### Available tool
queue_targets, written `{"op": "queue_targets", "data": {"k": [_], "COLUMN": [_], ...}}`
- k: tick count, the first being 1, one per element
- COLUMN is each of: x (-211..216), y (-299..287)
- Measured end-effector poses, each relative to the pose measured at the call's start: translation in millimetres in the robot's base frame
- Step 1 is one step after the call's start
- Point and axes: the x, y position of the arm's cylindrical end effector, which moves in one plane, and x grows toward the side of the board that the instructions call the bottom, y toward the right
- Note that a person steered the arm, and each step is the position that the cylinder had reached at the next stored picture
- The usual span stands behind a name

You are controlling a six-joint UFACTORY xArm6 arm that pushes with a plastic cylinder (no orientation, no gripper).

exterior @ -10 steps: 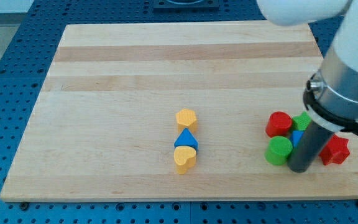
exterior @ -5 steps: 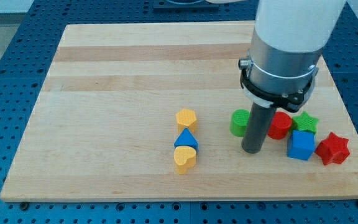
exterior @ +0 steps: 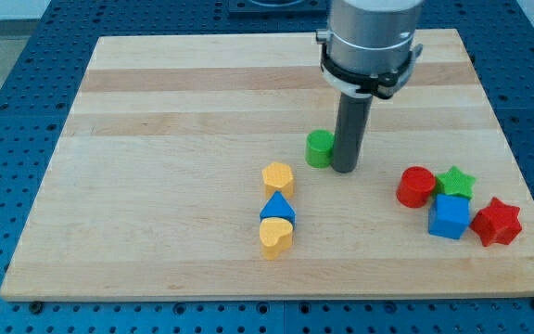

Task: Place the green circle on top of the yellow hexagon

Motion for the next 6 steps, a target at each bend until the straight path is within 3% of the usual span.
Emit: {"op": "queue_targets", "data": {"k": [2, 6], "x": [-19.2, -19.3], "y": [22.1, -40.9]}}
